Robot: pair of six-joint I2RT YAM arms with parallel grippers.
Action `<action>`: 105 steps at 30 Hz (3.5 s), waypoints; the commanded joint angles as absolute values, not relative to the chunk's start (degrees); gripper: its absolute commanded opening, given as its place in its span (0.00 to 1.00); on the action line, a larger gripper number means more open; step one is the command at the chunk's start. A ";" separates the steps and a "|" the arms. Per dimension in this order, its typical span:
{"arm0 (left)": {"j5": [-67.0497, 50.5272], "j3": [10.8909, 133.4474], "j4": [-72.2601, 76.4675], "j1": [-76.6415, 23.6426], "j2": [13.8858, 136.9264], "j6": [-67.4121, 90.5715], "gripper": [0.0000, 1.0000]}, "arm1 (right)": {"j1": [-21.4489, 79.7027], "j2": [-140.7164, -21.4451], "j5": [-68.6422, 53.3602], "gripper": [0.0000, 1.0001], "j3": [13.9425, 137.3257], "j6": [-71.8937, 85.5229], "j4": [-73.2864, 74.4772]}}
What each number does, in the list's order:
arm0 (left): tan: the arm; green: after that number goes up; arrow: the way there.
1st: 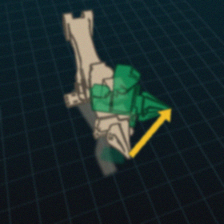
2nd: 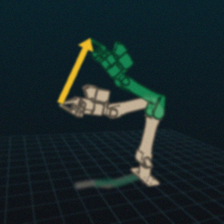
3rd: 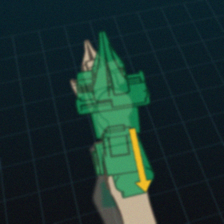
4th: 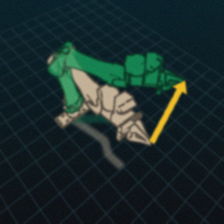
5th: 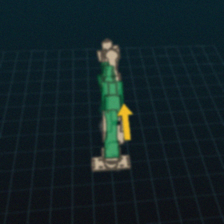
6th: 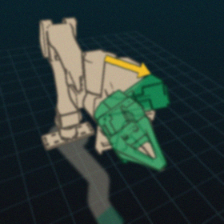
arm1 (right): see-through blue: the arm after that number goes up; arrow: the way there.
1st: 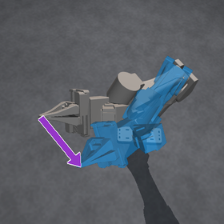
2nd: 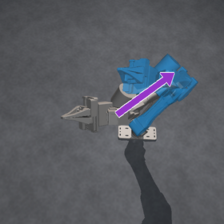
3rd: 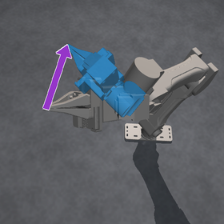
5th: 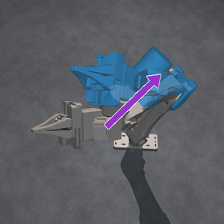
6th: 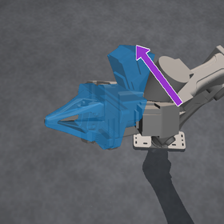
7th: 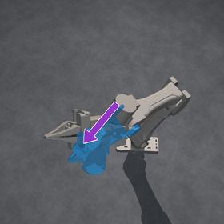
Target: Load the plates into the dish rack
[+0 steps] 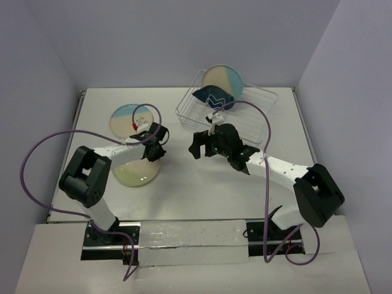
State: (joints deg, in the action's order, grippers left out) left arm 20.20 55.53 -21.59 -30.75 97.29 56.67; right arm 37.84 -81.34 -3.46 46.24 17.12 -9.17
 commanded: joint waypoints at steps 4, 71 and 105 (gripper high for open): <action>10.93 64.22 -27.15 -44.20 106.02 57.58 0.09 | 36.60 -71.43 2.37 1.00 40.45 20.11 -13.34; 11.27 40.40 -13.80 -25.56 75.58 52.28 0.47 | 38.32 -93.83 4.39 1.00 48.96 24.87 -7.73; 17.71 48.03 -21.88 -33.44 94.57 50.10 0.06 | 38.32 -96.10 1.81 0.97 47.55 25.84 -8.22</action>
